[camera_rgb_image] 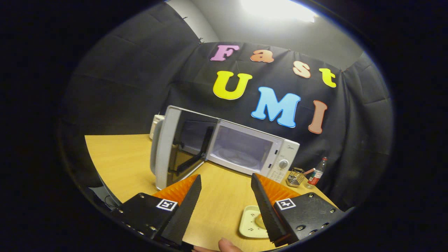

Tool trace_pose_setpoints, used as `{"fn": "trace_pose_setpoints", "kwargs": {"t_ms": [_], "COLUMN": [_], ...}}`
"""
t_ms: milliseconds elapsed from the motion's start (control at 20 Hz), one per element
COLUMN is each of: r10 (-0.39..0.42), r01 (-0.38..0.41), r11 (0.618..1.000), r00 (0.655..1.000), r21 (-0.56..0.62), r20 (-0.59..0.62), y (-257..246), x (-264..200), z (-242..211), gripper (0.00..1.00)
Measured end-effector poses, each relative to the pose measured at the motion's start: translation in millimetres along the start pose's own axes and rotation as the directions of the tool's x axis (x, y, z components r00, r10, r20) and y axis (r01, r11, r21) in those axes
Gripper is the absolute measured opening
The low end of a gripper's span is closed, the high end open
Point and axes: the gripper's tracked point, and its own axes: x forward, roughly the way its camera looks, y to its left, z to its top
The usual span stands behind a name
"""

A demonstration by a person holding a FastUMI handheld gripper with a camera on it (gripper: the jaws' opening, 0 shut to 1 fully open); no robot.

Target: Open the microwave, put the food inside, and close the microwave door.

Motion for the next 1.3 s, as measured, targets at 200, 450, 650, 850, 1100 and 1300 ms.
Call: {"fn": "trace_pose_setpoints", "kwargs": {"t_ms": [200,450,650,850,1100,1300], "r10": [-0.021,0.028,0.039,0.067,0.136,0.166], "r01": [0.039,0.051,0.058,0.029,-0.027,-0.027], "r11": [0.992,0.971,0.971,0.976,0.964,0.938], "r00": [0.989,0.945,0.919,0.906,0.906,0.910], "r21": [0.122,0.233,0.232,0.218,0.266,0.345], "r20": [-0.145,-0.327,-0.393,-0.419,-0.401,-0.380], "y": [-58.9,-83.9,-81.9,-79.9,-82.4,-87.0], "x": [7.8,12.3,23.1,29.4,25.9,28.2], "z": [-62.9,-123.2,-150.4,-159.5,-161.0,-147.3], "gripper": [0.87,0.87,0.87,0.92,0.83,0.72]}}
